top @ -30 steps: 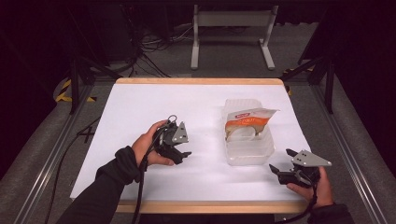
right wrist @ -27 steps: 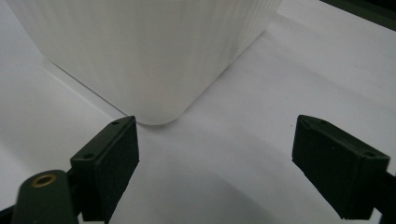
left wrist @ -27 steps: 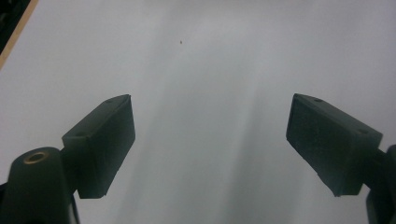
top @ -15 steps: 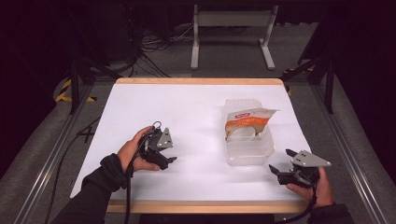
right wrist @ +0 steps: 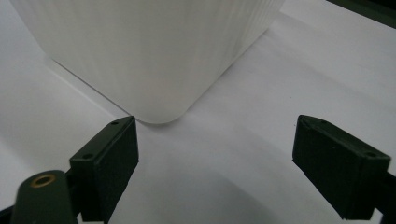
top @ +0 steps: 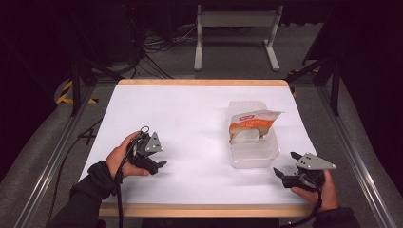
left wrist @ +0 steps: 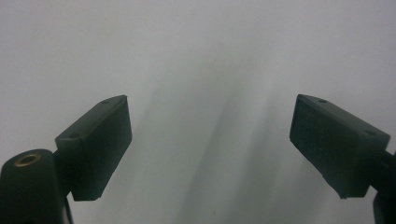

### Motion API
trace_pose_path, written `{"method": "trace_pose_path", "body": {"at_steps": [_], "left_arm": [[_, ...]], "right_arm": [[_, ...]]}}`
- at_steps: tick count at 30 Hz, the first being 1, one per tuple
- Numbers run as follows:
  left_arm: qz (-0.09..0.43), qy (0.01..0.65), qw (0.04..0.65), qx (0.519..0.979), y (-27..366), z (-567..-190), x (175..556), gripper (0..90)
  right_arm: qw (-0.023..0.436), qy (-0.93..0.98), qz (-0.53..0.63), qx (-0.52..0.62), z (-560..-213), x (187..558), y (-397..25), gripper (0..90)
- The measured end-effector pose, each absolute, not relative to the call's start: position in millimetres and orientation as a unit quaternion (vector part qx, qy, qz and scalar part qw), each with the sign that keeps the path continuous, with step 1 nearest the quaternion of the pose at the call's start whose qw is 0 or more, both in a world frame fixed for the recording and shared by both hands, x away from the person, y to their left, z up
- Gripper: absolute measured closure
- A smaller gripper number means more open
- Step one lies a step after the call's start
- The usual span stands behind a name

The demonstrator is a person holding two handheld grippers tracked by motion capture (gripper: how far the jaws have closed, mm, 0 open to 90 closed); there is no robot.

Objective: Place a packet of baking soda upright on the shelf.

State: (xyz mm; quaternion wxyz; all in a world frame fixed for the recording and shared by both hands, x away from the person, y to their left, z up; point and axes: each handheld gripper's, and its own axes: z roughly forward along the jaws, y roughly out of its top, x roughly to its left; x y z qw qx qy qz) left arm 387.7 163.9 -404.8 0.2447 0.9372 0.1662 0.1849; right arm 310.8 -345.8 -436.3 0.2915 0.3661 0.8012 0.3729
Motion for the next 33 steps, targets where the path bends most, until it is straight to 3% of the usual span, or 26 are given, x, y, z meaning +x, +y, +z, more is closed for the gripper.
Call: {"method": "trace_pose_path", "body": {"at_steps": [16,33], "left_arm": [[0.180,0.197,0.255,0.929,203,-415,374,13.1],[0.190,0.296,0.370,0.860,271,-434,347,12.7]], "right_arm": [[0.291,0.802,0.373,0.365,-436,310,-346,15.3],[0.286,0.806,0.377,0.355,-435,311,-342,15.0]]}}
